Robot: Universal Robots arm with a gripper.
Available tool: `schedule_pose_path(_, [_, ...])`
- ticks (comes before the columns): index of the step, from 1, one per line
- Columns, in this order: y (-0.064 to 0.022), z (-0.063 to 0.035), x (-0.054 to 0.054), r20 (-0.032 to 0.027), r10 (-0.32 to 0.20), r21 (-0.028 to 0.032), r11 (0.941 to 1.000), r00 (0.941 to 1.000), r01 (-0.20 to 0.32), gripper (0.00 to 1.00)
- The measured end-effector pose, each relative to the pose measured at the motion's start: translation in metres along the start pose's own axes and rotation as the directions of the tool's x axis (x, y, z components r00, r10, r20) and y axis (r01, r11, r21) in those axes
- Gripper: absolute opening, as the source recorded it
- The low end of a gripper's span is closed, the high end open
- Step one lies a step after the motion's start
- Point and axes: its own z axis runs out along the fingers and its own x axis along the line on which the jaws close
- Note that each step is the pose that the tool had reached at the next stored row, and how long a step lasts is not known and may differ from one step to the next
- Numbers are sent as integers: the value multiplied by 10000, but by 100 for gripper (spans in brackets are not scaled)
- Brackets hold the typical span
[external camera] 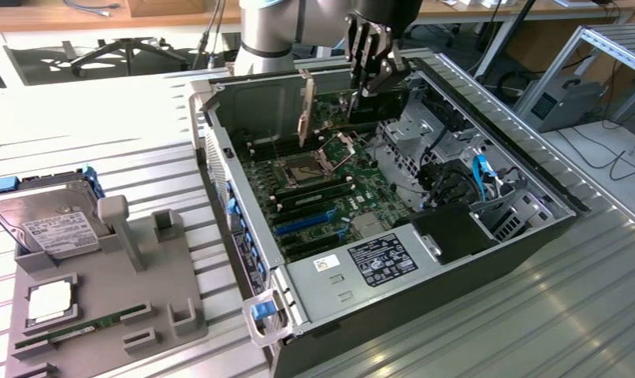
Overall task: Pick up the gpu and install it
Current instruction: 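Insert the gpu into the slot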
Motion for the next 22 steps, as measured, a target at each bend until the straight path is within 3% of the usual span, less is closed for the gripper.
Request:
schedule_pose_path(3, [0, 1, 0, 0, 44, 1, 10000, 10000, -44, 27])
schedule_pose_path(9, [0, 5, 0, 162, 223, -9, 9998, 9996, -223, 27])
schedule_pose_path(22, [0, 19, 18, 166, 232, -10, 9997, 9996, -232, 27])
